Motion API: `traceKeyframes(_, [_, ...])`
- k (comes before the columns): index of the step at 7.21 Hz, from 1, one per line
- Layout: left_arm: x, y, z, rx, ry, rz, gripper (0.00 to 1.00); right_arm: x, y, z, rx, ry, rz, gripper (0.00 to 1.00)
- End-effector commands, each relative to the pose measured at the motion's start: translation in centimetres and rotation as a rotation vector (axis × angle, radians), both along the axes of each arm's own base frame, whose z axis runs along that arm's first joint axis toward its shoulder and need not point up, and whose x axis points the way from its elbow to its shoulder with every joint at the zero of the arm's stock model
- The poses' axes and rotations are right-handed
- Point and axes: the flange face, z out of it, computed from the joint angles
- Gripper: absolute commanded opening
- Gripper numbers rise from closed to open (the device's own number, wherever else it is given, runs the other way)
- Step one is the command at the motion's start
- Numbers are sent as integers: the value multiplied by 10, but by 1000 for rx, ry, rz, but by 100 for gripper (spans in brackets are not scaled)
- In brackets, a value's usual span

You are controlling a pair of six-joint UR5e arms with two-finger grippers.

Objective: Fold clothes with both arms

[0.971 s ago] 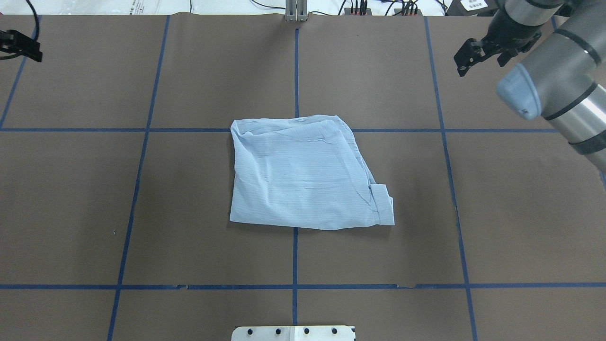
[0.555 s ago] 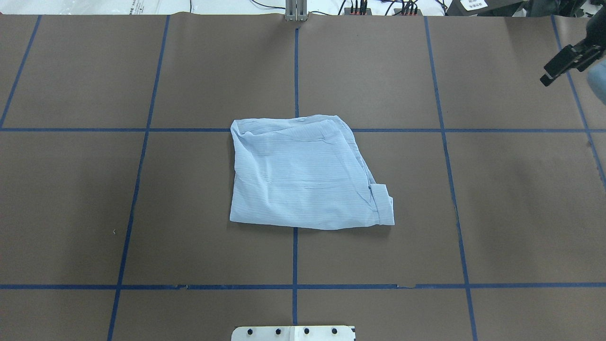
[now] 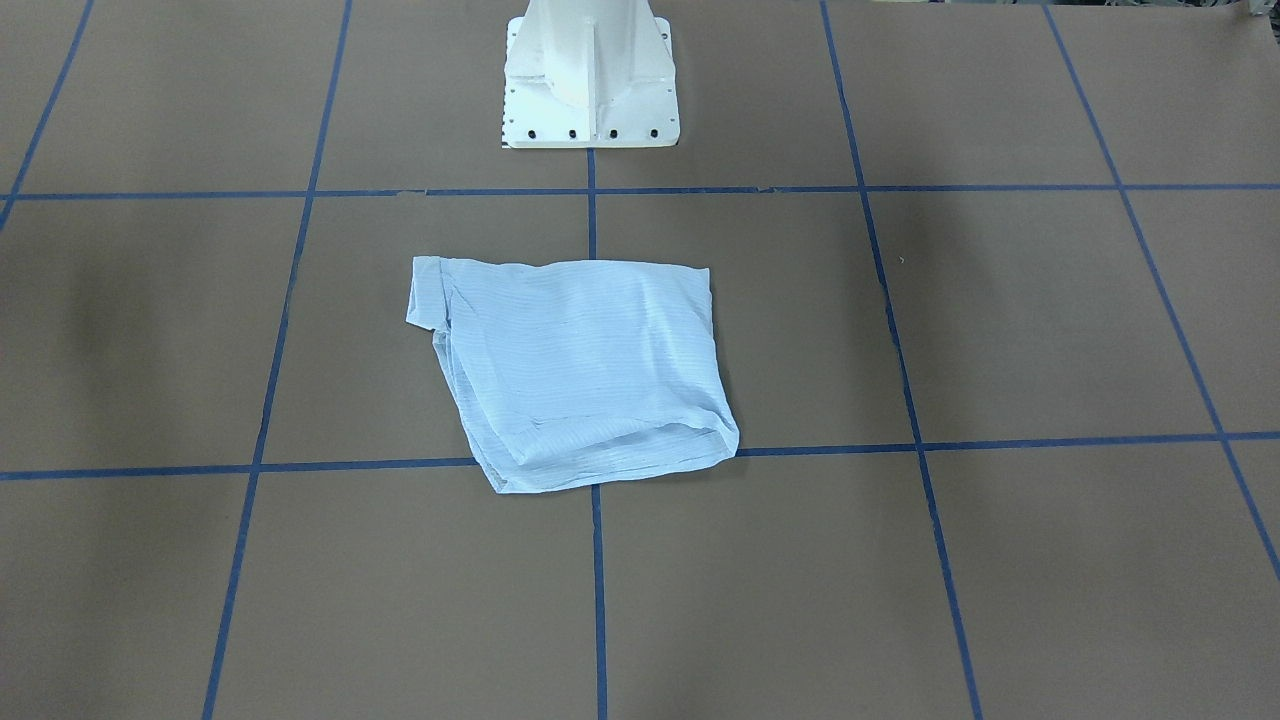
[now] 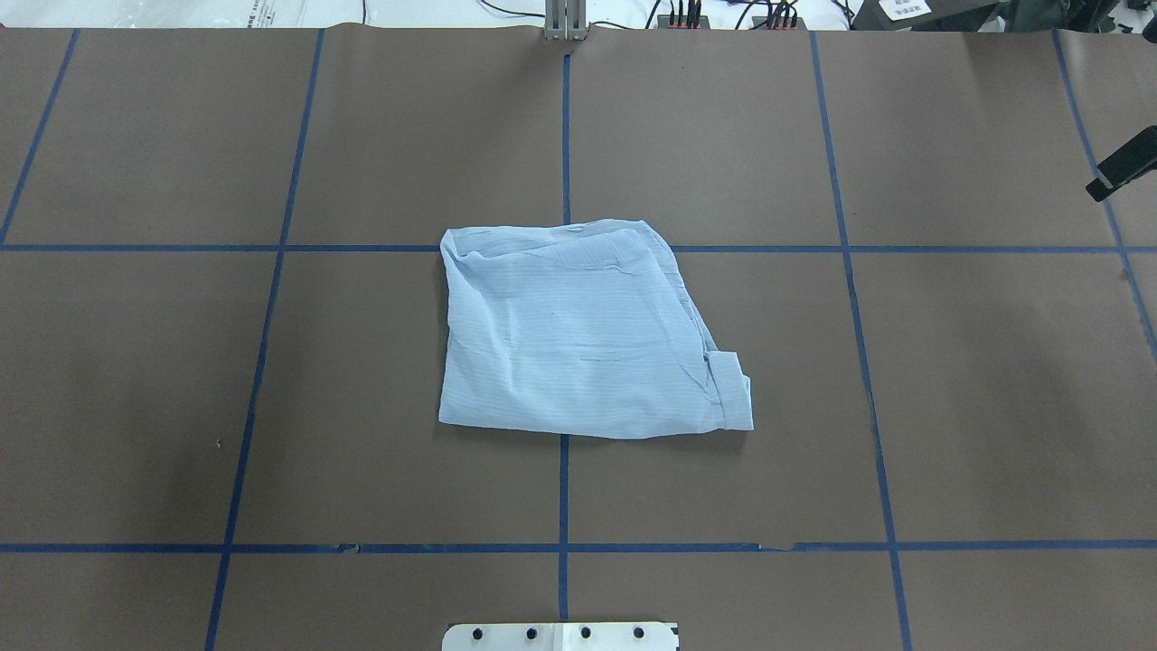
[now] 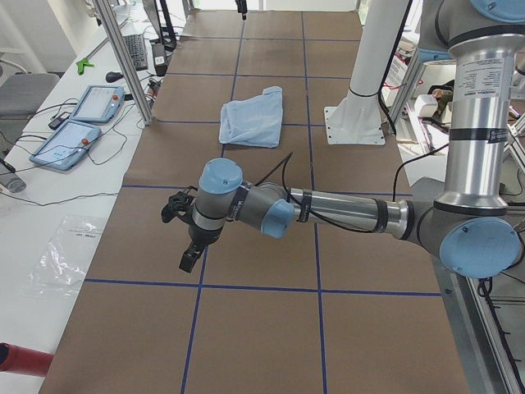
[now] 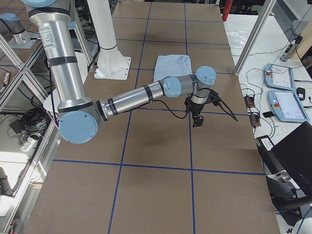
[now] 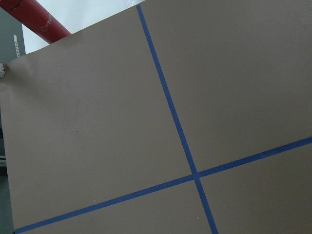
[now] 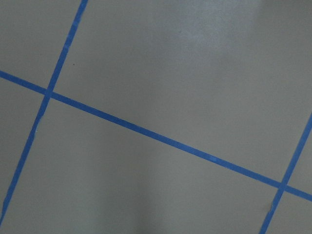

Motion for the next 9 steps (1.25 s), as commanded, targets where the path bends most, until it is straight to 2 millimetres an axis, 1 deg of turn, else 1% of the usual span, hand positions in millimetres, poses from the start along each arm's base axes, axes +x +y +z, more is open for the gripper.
traceKeyframes(1, [-2, 6, 16, 26, -10, -6, 100, 17, 4, 9, 22, 3, 40, 100])
traceKeyframes(2, [-2, 12, 40, -12, -15, -3, 100, 22, 16, 29, 11, 10, 35, 100])
traceKeyframes(3, [-2, 12, 62, -49, -17, -1, 100, 27, 17, 29, 14, 11, 56, 100])
traceKeyframes(4, [-3, 11, 68, -75, -14, -2, 100, 30, 16, 31, 5, 13, 63, 100])
traceKeyframes(5, [-6, 17, 74, -97, -8, -5, 100, 34, 16, 33, -5, 13, 70, 100])
traceKeyframes(6, [-16, 20, 80, -160, -7, -24, 100, 36, 17, 35, -12, 15, 73, 100])
traceKeyframes(7, [-19, 18, 80, -212, -6, -28, 100, 44, 18, 37, -40, 18, 87, 100])
traceKeyframes(8, [-19, 19, 80, -229, -4, -31, 100, 51, 18, 33, -65, 18, 100, 100])
traceKeyframes(9, [-16, 21, 80, -258, 36, -17, 100, 59, 20, 33, -106, -3, 114, 100])
